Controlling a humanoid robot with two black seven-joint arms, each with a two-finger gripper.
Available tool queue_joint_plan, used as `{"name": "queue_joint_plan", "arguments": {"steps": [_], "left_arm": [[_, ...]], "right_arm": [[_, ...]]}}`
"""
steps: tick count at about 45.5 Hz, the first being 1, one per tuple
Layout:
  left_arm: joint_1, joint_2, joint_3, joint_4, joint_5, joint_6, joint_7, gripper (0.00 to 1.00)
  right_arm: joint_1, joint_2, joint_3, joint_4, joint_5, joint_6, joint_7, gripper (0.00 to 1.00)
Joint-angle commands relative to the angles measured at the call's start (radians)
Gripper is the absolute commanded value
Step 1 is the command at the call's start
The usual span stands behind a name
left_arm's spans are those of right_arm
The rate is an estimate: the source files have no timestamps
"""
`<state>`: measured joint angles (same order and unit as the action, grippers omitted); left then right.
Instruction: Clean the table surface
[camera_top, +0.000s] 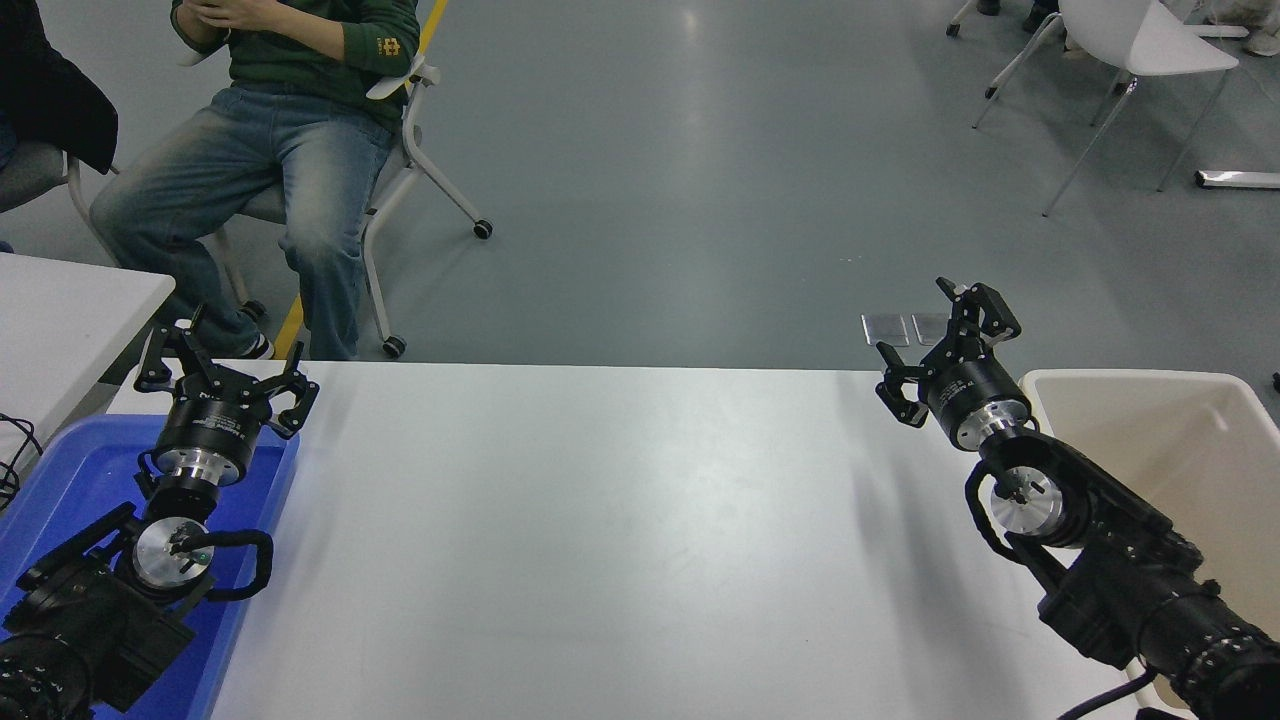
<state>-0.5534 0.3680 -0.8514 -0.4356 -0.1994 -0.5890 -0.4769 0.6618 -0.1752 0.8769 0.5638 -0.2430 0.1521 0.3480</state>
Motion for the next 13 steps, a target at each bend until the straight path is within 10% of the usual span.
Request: {"name": "queue_joint_plan", "arguments": {"steps": [1,13], "left_arm": [[0.000,0.000,0.000,0.000,0.000,0.000,0.000,1.00],[0.000,0.000,0.000,0.000,0.000,0.000,0.000,1.00]], "right_arm": [[-0.001,-0.004,-0.004,0.001,-0.001,-0.002,0.003,1.00],[0.001,-0.009,-0.004,0.001,-0.001,-0.003,0.003,1.00]]}}
